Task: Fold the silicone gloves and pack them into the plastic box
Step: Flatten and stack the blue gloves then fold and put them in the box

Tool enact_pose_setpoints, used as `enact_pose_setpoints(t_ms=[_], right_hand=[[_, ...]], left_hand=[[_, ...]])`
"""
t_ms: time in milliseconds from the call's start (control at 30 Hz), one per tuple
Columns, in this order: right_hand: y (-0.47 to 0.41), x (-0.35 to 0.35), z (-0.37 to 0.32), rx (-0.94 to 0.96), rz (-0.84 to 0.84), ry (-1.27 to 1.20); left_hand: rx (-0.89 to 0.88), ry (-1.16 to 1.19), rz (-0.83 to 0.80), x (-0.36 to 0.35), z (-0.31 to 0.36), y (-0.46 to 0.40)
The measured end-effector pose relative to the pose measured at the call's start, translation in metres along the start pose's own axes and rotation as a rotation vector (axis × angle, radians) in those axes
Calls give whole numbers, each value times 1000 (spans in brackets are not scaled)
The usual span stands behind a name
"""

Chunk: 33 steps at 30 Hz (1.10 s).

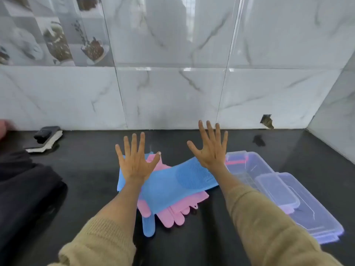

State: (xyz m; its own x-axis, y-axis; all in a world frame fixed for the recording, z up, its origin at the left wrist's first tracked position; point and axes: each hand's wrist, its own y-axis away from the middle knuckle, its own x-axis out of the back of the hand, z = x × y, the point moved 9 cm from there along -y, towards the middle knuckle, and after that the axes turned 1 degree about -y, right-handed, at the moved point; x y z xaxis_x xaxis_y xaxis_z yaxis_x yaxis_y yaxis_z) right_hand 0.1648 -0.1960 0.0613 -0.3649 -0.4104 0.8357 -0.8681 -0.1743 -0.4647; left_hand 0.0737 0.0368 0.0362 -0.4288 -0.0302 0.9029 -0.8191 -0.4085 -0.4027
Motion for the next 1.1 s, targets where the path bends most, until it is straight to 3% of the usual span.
enact_pose_setpoints(t_ms=[133, 333, 900, 1000, 1100], right_hand=[[27, -33, -7, 82, -86, 58], [72, -103, 9, -21, -450, 56], [73, -104, 7, -6, -421, 107], [74, -98, 9, -67, -401, 117], [83, -88, 15, -266, -323, 126]], left_hand=[[86, 50, -132, -35, -18, 17], [177, 199, -379, -72, -25, 24], [234, 215, -205, -67, -31, 28], [462, 87, -245, -64, -48, 38], [754, 161, -301, -63, -64, 56]])
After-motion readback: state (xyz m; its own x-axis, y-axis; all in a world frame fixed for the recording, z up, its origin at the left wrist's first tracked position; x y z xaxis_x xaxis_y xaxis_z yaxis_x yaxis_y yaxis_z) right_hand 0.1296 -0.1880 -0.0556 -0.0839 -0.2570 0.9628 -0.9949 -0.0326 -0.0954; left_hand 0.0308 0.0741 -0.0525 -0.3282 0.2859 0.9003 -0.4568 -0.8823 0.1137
